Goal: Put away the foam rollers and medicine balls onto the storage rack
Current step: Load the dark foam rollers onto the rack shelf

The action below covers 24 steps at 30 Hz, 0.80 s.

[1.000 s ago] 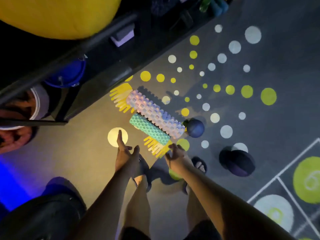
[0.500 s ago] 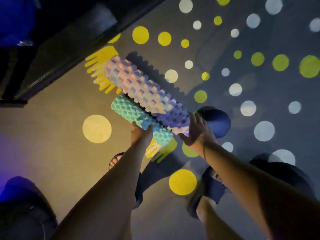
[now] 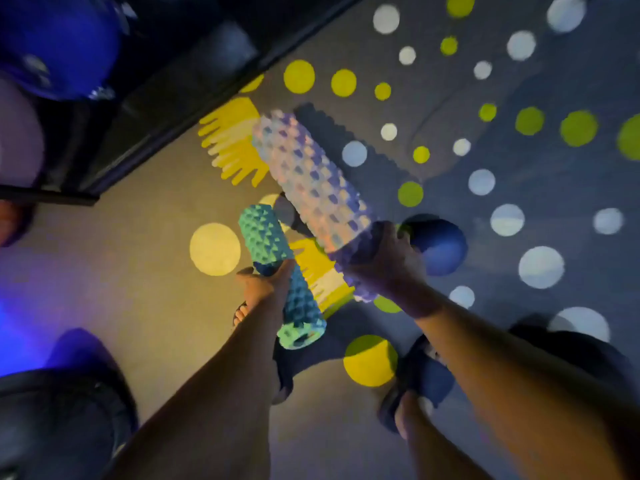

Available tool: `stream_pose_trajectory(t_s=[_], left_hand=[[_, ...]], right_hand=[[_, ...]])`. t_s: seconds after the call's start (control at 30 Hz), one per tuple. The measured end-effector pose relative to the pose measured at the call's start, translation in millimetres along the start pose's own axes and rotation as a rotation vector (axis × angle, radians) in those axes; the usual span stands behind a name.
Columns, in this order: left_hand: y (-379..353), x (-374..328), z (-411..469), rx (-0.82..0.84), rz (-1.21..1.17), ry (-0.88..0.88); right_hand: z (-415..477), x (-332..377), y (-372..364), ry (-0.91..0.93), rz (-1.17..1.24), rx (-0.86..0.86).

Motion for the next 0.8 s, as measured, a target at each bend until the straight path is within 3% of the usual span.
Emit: stream_pose_trajectory(t_s=[0.17, 0.23, 0.37, 0.53, 0.63, 0.8], left_hand=[[93.4, -97.6, -173.8, 0.055, -0.255, 0.012], [130.5, -142.1, -251.7, 0.087, -0.354, 0.013], [195.0, -232.2, -398.5, 0.155, -0.532, -0.059], [241.6, -319.2, -531.4, 0.291, -0.662, -0.266], [261.8, -353.7, -589.7, 0.359, -0.639, -0.411], [303.3, -422.3, -664.2, 0.429, -0.645, -0.656]], right_hand=[[-110.0, -8.8, 99.1, -0.171, 0.1, 0.11], [-177.6, 7.8, 185.8, -0.18, 0.119, 0.144], [-308.6, 58.4, 376.0, -0.105, 0.24, -0.001], [-384.0, 86.4, 520.3, -0.026, 0.305, -0.22], [-416.3, 104.4, 580.2, 0.057, 0.365, -0.371], [-443.9, 151.0, 650.6, 0.235, 0.429, -0.482]])
Point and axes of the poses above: each hand's wrist, its own z-axis towards the middle knuckle, its own y-axis out of the back of the hand, x = y × z, the point moved 7 cm from there along z, towards the middle knuckle, and after that the axes turned 1 degree about -x, right-handed, at the moved point
